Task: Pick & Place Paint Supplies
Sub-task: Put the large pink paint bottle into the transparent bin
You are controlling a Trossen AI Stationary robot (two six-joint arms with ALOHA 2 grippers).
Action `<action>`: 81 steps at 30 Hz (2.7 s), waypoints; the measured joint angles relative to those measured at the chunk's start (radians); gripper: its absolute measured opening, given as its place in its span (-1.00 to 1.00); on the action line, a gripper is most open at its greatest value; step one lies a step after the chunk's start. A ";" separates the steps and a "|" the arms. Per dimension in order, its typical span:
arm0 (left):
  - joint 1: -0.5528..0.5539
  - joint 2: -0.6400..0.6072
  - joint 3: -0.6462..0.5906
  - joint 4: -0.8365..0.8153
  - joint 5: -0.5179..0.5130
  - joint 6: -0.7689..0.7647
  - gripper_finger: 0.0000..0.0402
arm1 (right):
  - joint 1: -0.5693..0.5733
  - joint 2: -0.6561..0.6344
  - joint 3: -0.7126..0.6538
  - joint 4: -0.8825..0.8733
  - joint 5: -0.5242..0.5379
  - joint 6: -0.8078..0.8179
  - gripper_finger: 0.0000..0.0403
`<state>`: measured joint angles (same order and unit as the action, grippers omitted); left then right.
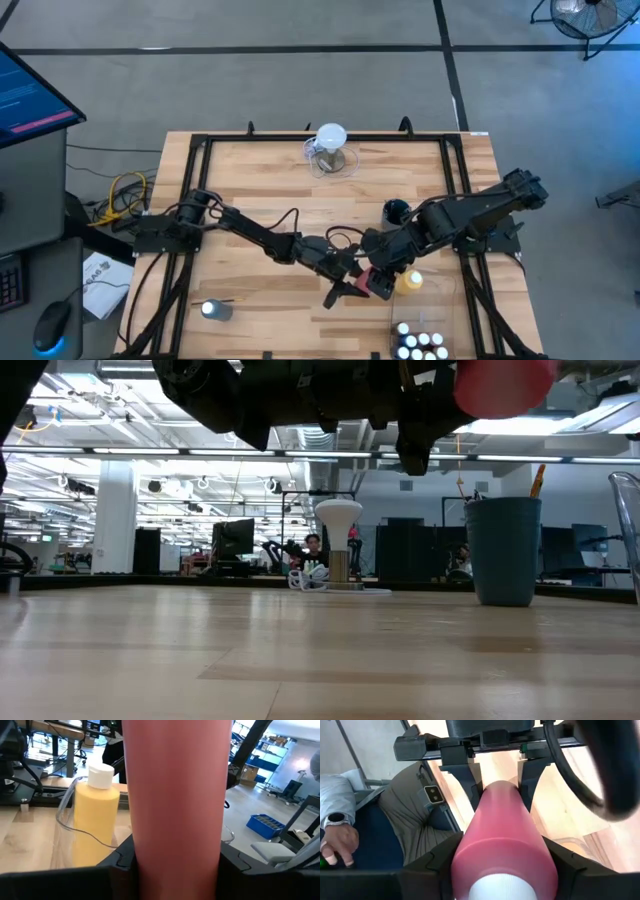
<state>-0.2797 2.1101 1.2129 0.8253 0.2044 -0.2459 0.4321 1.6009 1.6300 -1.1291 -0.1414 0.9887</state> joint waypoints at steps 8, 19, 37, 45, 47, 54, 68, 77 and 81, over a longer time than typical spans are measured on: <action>0.045 -0.017 -0.006 -0.170 0.013 -0.009 0.61 | 0.032 -0.063 0.009 -0.102 0.018 0.097 -0.04; 0.053 -0.278 -0.216 -0.165 -0.204 0.059 0.72 | 0.110 -0.099 0.189 -0.344 0.171 0.243 -0.04; 0.051 -0.553 -0.478 -0.100 -0.393 0.092 0.48 | 0.322 -0.063 0.295 -0.443 0.231 0.531 -0.04; 0.051 -0.548 -0.476 -0.082 -0.393 0.092 0.48 | 0.520 -0.024 0.262 -0.440 0.222 0.792 -0.04; 0.051 -0.548 -0.476 -0.083 -0.394 0.092 0.48 | 0.551 -0.024 0.220 -0.442 0.233 0.858 -0.04; 0.051 -0.548 -0.476 -0.074 -0.396 0.092 0.48 | 0.582 -0.023 0.077 -0.442 0.210 0.957 -0.04; 0.051 -0.548 -0.476 -0.068 -0.379 0.092 0.48 | 0.505 -0.024 -0.074 -0.442 0.213 0.769 -0.04; 0.051 -0.548 -0.476 -0.068 -0.373 0.092 0.48 | 0.484 -0.024 -0.133 -0.442 0.216 0.647 -0.04; 0.051 -0.548 -0.476 -0.068 -0.374 0.092 0.48 | 0.482 -0.024 -0.171 -0.427 0.216 0.617 -0.04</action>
<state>-0.2287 1.5623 0.7366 0.7578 -0.1692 -0.1543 0.9138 1.5772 1.4592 -1.5557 0.0745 1.6053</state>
